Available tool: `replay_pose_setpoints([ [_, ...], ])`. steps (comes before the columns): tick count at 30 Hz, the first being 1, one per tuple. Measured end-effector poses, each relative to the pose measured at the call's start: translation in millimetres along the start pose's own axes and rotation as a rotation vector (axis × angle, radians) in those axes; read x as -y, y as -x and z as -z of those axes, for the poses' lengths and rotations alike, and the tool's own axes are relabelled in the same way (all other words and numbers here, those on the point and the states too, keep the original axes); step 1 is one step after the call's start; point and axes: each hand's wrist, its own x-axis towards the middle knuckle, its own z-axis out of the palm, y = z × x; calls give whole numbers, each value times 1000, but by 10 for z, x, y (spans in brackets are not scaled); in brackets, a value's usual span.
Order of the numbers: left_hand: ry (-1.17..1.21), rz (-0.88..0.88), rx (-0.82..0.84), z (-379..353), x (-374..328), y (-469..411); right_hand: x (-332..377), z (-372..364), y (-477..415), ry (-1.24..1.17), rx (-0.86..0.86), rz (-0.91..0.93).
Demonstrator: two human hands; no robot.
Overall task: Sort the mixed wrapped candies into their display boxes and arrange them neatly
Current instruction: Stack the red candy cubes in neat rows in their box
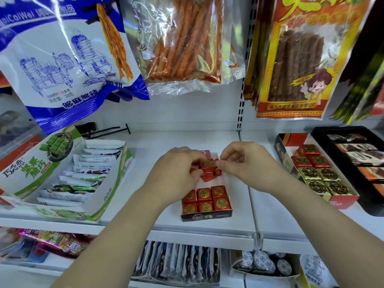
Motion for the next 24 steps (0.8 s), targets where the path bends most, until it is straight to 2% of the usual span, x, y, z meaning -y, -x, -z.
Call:
replay_pose_setpoints([
  [5, -49, -18, -1, -160, -60, -133, -77, 77, -43, -84, -137, -113],
  [13, -180, -17, 35, -317, -197, -311, -169, 73, -44, -221, -149, -181],
  [20, -28, -18, 85, -231, -176, -289, -182, 25, -105, -225, -162, -134],
  [24, 55, -11, 139, -132, -144, -229, -172, -14, -114, -117, -140, -76],
])
